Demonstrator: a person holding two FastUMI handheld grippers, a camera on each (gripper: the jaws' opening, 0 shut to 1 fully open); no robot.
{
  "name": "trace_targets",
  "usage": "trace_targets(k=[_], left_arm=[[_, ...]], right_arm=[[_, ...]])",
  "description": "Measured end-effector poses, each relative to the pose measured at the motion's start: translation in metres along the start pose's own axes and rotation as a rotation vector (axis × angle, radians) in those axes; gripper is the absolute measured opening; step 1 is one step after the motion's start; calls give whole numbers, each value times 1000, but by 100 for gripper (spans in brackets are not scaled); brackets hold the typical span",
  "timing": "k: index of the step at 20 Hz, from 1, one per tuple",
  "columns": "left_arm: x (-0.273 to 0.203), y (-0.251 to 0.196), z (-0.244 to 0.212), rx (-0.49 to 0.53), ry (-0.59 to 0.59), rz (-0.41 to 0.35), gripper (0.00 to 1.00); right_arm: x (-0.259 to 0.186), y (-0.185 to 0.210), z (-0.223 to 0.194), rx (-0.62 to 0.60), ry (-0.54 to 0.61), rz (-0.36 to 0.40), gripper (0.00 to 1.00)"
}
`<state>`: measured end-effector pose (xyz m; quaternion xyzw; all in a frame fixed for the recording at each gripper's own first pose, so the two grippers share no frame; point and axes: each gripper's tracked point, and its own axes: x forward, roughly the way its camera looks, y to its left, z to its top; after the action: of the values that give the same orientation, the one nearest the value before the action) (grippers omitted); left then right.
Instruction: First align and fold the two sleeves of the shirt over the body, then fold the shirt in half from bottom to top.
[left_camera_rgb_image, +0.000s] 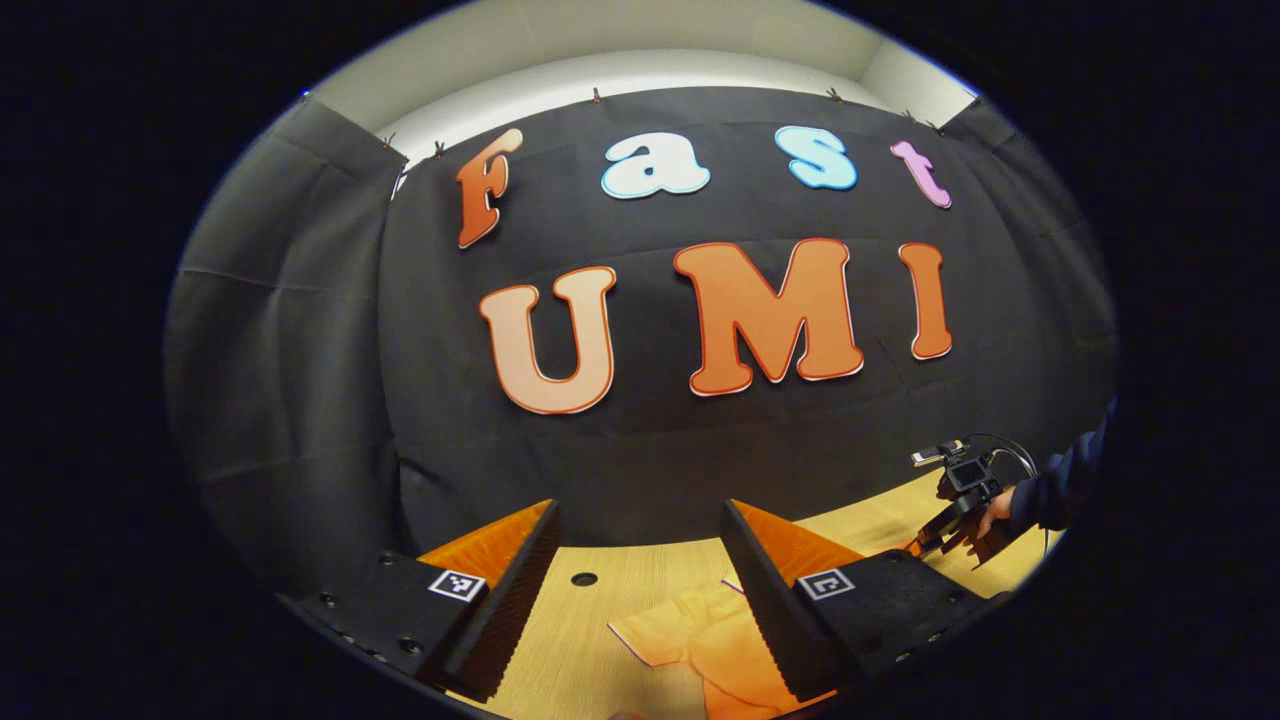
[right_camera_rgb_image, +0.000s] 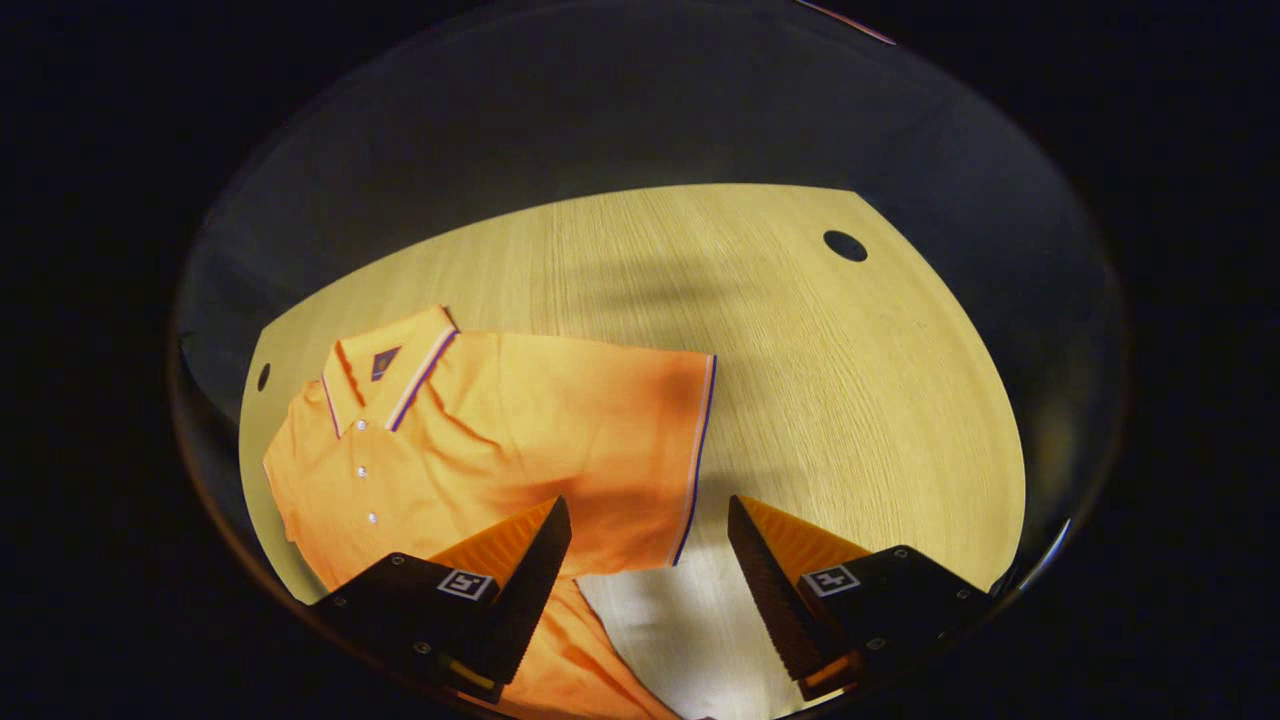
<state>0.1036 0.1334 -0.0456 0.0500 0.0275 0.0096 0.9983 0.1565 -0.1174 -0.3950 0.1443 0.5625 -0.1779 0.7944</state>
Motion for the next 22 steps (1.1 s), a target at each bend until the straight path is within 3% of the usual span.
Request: trace_targets(k=[4,7,9,12,14,15,17,22], left_arm=[[-5,2,-13,3,54,62,97],[-14,1,-24,-8,92,91,98],[-20,0,-28,-4,104,101,98],[-20,-1,-34,-9,123,114,98],[-23,-2,-36,-15,129,119,98],[-24,-2,-36,-18,128,120,98],[-24,1,-37,-20,134,127,98],[-22,10,-44,-22,152,142,98]], right_arm=[[21,-10,6,12,92,-4,93],[28,-10,13,13,126,7,82],[28,-8,13,-21,164,16,81],[31,-8,19,-4,168,25,60],[29,-8,19,7,163,66,21],[29,-11,24,59,125,79,21],[24,16,28,130,136,180,2],[-5,39,45,22,34,232,2]])
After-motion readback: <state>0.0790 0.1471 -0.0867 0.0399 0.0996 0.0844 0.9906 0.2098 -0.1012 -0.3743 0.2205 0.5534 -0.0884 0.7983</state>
